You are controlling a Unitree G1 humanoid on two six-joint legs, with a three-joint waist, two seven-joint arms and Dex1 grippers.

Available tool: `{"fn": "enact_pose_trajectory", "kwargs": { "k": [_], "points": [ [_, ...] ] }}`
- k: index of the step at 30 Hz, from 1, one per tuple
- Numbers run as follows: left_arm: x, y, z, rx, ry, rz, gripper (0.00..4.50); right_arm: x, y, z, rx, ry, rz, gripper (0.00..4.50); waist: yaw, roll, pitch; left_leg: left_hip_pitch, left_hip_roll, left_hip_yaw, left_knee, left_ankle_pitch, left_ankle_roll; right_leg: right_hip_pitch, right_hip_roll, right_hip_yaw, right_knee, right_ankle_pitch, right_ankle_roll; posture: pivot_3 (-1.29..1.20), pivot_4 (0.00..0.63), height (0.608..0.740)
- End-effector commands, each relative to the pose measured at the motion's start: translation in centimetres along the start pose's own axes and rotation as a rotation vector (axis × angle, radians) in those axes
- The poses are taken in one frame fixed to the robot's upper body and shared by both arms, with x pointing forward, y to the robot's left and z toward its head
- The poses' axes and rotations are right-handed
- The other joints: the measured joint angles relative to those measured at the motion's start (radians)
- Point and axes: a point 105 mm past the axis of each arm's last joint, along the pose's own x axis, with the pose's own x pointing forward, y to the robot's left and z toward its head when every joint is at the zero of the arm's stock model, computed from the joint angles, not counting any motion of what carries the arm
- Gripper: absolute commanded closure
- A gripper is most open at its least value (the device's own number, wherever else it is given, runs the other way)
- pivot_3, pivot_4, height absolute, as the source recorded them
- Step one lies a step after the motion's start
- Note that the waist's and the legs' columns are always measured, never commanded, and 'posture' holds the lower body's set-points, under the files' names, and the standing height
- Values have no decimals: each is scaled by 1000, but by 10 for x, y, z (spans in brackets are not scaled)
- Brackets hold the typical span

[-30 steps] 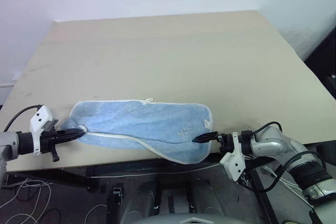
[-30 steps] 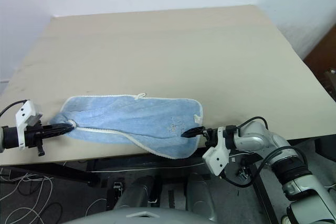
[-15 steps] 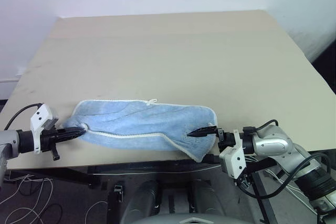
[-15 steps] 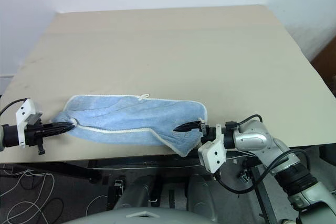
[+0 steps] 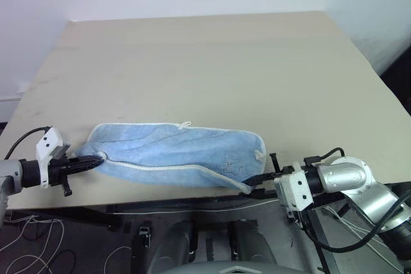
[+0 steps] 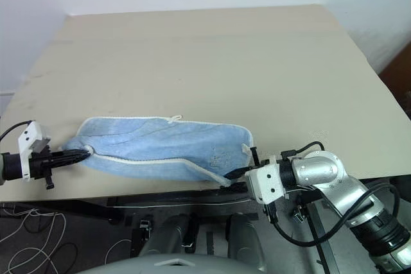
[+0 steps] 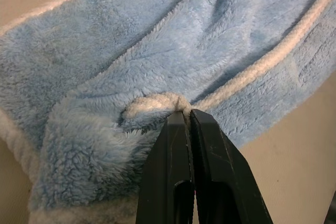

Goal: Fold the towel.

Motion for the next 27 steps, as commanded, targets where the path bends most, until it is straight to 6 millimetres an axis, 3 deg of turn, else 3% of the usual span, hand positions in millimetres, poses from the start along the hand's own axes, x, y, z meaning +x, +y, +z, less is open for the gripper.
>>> {"fn": "enact_pose_trajectory", "kwargs": {
  "k": [1, 6, 11, 15, 21, 25, 27],
  "points": [
    [-3, 5, 6, 25, -12, 18, 4500, -6, -7, 12, 29, -30, -31, 3702, 0, 0, 0, 0, 0, 0, 0, 0, 0, 0, 0, 0, 0, 0, 0, 0, 150, 740],
    [-1, 7, 4, 24, -8, 15, 4500, -10, -6, 13, 171, -22, -6, 3702, 1, 0, 0, -1, 0, 0, 0, 0, 0, -1, 0, 0, -1, 0, 0, 0, 150, 740],
    [1, 5, 5, 30, -7, 5, 4500, -11, 0, 6, 206, 22, 26, 3702, 0, 0, 0, -2, 0, 0, -1, 0, 1, -2, -1, 0, -2, 0, 0, 0, 150, 740],
    [0, 6, 8, 39, -1, 4, 4500, -10, 5, 10, 254, -7, 85, 4453, 0, 0, 0, -4, 0, 0, -1, -1, 1, -3, -1, 0, -2, 0, 0, 0, 150, 740],
    [-2, 8, 7, 39, -1, 11, 4500, -14, 1, 14, 299, -8, 121, 4453, 0, 0, 0, -6, 0, 0, 0, -1, 1, -5, -1, -1, -2, 0, 0, 0, 150, 740],
    [-3, 6, 7, 29, -12, -6, 4500, -17, -12, 27, 315, -29, 132, 4453, 0, 0, 0, -10, 0, 0, 0, 0, 1, -10, -1, -1, -1, 0, 0, 0, 150, 740],
    [-4, 4, 7, 20, -14, -22, 4500, -21, -36, 36, 323, -66, 71, 4453, -3, 0, 0, -13, 0, 0, 1, 0, 1, -13, -1, -1, 0, 1, 0, 0, 150, 740]
  ]
}}
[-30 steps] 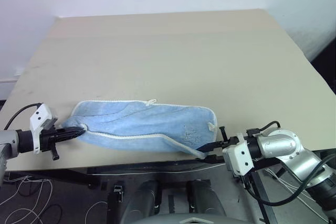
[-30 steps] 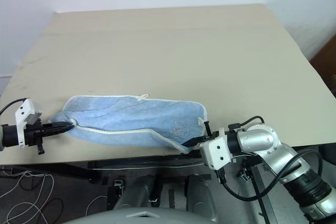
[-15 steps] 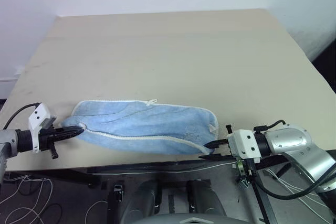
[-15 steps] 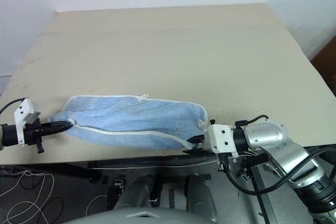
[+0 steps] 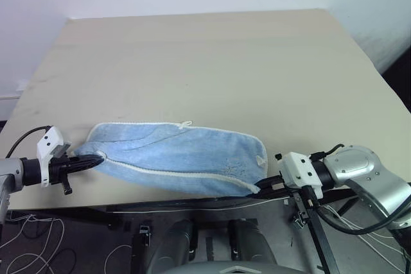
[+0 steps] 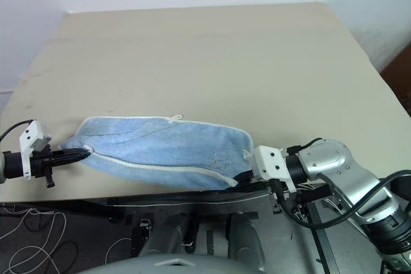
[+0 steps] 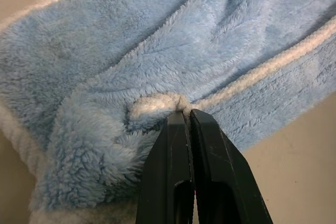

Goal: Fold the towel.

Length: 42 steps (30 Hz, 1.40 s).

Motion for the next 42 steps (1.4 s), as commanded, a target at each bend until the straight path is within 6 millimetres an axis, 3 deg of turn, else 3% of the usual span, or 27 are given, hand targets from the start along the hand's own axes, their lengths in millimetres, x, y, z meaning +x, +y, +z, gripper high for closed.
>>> {"fn": "enact_pose_trajectory", "kwargs": {
  "k": [1, 7, 11, 21, 28, 35, 38, 42],
  "points": [
    [-7, -1, 7, 10, -12, -22, 4500, -13, -23, 34, -25, -76, -57, 4453, -3, 0, 0, -1, 0, 0, 0, 0, 0, -2, 0, 0, 1, 0, 0, 0, 150, 740],
    [-13, 0, 10, -17, -20, -44, 4500, -28, -31, 25, 19, -25, -56, 4453, 13, -1, -1, -3, 0, 0, 0, -1, 1, -3, -1, -1, -1, 1, 0, 0, 150, 740],
    [-24, 21, 31, -13, -75, 36, 4500, -35, -29, 6, 35, 18, -82, 4453, 26, -1, -1, -3, -1, 0, 1, -1, 1, -3, -1, -2, 0, 2, 2, 0, 150, 740],
    [-51, 23, 61, -35, -145, 25, 4500, -53, -43, -16, 16, 43, -190, 4453, 17, -1, -1, -3, -1, 1, 1, -1, 1, -4, 0, -1, 1, 3, 3, 0, 150, 740],
    [-61, 31, 83, -42, -218, 62, 4500, -72, -68, -6, -10, -8, -307, 4453, 17, -1, -1, -3, -1, 1, 2, -1, 1, -3, 0, -1, 2, 3, 3, 0, 150, 740],
    [-83, 34, 82, -39, -211, 127, 4500, -87, -55, -12, 36, 25, -301, 4453, 17, -1, -1, -3, -1, 1, 0, -1, 0, -4, 0, -1, 2, 3, 4, 0, 150, 740],
    [-93, 41, 80, -41, -220, 178, 4500, -99, -60, -7, 50, 11, -349, 4453, 15, -1, -1, -2, -1, 1, 1, -1, -1, -4, 0, -1, 3, 3, 4, 0, 150, 740],
    [-94, 57, 93, -35, -288, 244, 4500, -111, -71, 3, 57, -24, -388, 4453, 16, -1, -1, -1, 0, 1, 2, -1, -1, -3, 0, -1, 3, 4, 3, 0, 150, 740]
  ]
}}
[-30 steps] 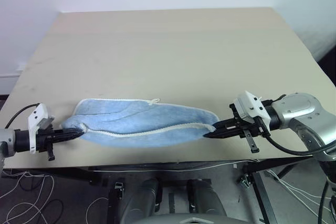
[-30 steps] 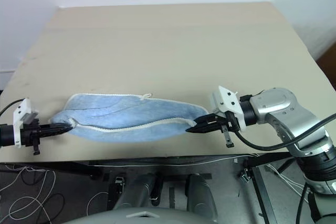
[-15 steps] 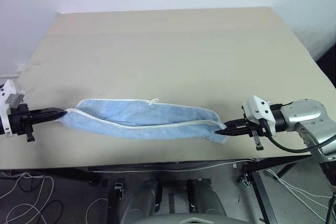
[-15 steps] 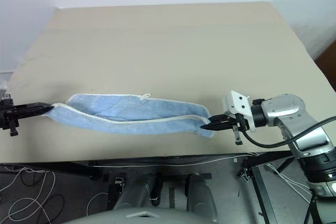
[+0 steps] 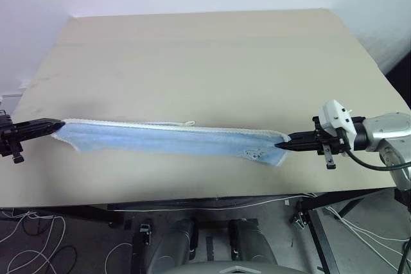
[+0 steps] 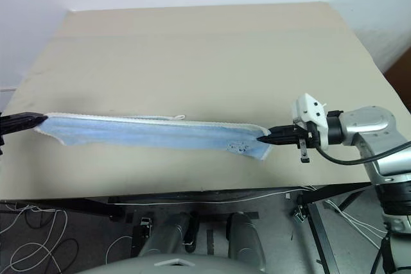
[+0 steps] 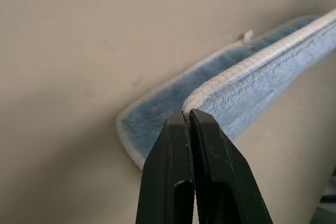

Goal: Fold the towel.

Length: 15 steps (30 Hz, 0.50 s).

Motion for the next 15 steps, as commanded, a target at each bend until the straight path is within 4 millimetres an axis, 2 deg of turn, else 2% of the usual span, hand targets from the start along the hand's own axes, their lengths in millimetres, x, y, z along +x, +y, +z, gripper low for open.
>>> {"fn": "enact_pose_trajectory", "kwargs": {
  "k": [1, 8, 12, 15],
  "points": [
    [-8, 18, 22, 59, -54, 116, 4500, -19, -16, 14, -3, -6, -77, 4453, 2, 0, 0, 0, 0, 0, 1, 0, 0, 0, 0, 0, 0, 0, 0, 0, 150, 740],
    [11, 28, 38, 96, -99, 106, 4500, -22, -30, 23, 16, -45, -96, 4453, 6, 0, 0, -2, -1, 0, 0, 0, 1, -1, 0, 0, -1, 2, 3, 0, 150, 740],
    [34, 41, 45, 121, -136, 144, 4500, -21, -60, 33, 3, -97, -209, 4453, 3, 0, 0, -1, -1, 0, 3, 1, 1, 0, 1, -1, 1, 3, 4, 0, 150, 740],
    [57, 56, 67, 170, -212, 257, 4500, -26, -99, 48, -52, -149, -372, 4453, 0, 0, 0, -1, -1, 1, 6, 1, 1, 0, 1, -1, 4, 3, 5, 0, 150, 740]
  ]
}}
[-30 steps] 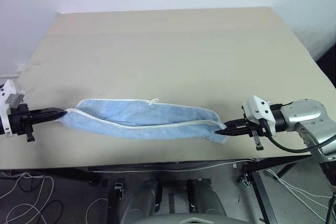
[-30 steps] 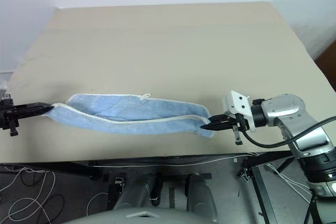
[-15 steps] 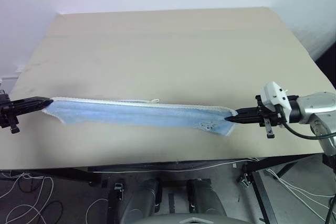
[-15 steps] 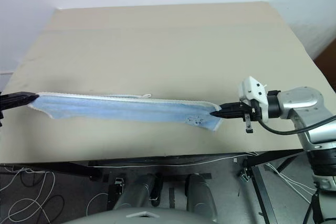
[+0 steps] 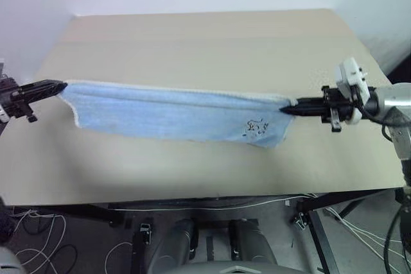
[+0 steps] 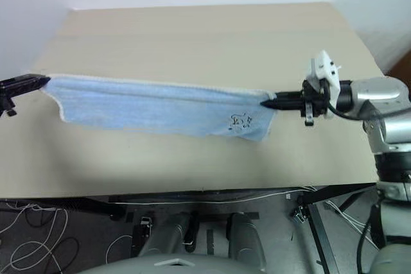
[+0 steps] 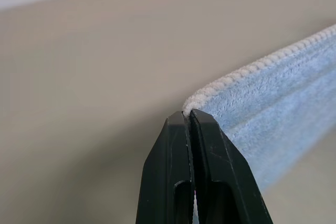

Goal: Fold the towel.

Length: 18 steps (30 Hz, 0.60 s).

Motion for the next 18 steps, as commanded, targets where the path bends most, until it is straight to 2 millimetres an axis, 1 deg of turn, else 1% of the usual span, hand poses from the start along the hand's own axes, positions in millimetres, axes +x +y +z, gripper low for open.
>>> {"fn": "enact_pose_trajectory", "kwargs": {
  "k": [1, 3, 5, 8, 9, 11, 13, 15, 17, 18],
  "points": [
    [17, 23, 25, 92, -62, 184, 4500, -6, -46, 20, -97, -45, -217, 4453, 0, 0, 0, -1, 0, 0, 1, 0, 1, -1, 0, 0, 1, 0, 0, 0, 150, 740],
    [31, 30, 39, 123, -96, 266, 4500, -4, -68, 26, -136, -53, -316, 4453, 0, -1, 0, -2, -1, 0, 4, 1, 1, -1, 0, 0, 4, 0, 1, 0, 150, 740],
    [42, 37, 53, 168, -117, 366, 4500, -2, -85, 32, -190, -50, -396, 4453, -2, -1, 1, -3, -2, 0, 6, 1, 1, -2, 0, 0, 7, 0, 1, 0, 150, 740],
    [51, 42, 67, 234, -97, 450, 4500, -2, -103, 40, -283, -26, -506, 4453, -7, -1, 1, -3, -3, 1, 7, 1, 2, -3, -1, 0, 9, 0, 2, 0, 150, 740],
    [53, 43, 76, 257, -110, 472, 4500, -3, -107, 46, -292, -49, -534, 4453, -10, -1, 1, -3, -3, 1, 7, 1, 2, -3, -1, 0, 10, 0, 2, 0, 150, 740],
    [52, 44, 92, 270, -142, 504, 4500, -5, -110, 53, -296, -75, -548, 4453, -17, -2, 1, -3, -3, 1, 7, 1, 2, -4, -1, 0, 10, -1, 2, 0, 150, 740],
    [49, 45, 99, 288, -150, 509, 4500, -8, -108, 53, -325, -91, -543, 4453, -22, -2, 1, -4, -3, 1, 7, 1, 2, -4, -1, 0, 11, -1, 2, 0, 150, 740],
    [45, 43, 95, 292, -125, 464, 4500, -11, -102, 39, -319, -57, -501, 4453, -29, -2, 1, -4, -3, 1, 7, 1, 2, -4, 0, 0, 11, -1, 2, 0, 150, 740],
    [39, 39, 78, 304, -55, 375, 4500, -14, -90, 22, -309, -34, -425, 4453, -31, -2, 1, -3, -3, 1, 7, 1, 2, -4, 0, 0, 11, -1, 2, 0, 150, 740],
    [37, 37, 71, 308, -29, 341, 4500, -15, -85, 17, -307, -27, -392, 4453, -33, -2, 1, -3, -3, 1, 7, 1, 2, -4, 0, 0, 11, -1, 2, 0, 150, 740]
  ]
}}
